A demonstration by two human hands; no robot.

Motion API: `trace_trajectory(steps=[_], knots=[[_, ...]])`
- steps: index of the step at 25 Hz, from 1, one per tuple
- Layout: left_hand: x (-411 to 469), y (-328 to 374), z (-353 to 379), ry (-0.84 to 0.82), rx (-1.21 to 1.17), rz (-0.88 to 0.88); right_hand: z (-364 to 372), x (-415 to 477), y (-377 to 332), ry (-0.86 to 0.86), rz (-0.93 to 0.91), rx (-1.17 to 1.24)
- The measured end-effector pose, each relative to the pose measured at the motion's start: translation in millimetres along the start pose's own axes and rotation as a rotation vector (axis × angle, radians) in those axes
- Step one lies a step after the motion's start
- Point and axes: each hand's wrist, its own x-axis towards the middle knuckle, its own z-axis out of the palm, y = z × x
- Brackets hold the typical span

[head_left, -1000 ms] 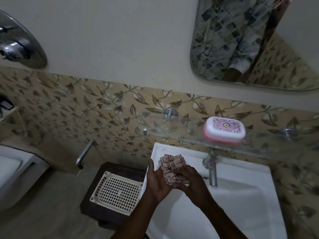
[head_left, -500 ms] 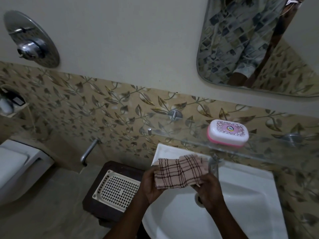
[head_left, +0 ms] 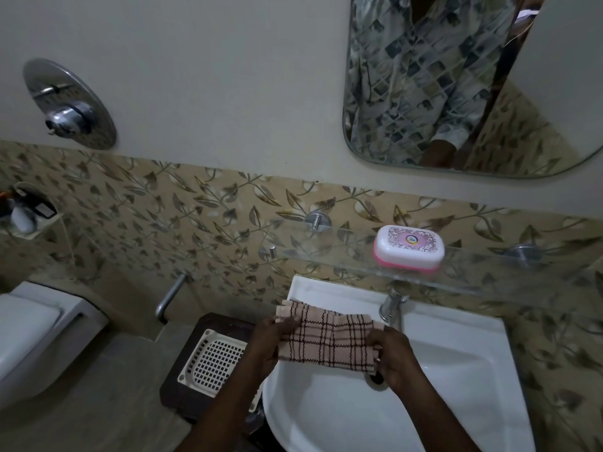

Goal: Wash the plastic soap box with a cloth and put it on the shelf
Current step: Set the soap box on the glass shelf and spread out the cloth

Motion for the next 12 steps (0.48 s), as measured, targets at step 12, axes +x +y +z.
trace_trajectory(steps=[12], knots=[[-22.5, 12.2, -30.5, -0.069, -0.030, 0.017, 36.8, -3.9, 36.4, 0.008, -0.092, -0.279]])
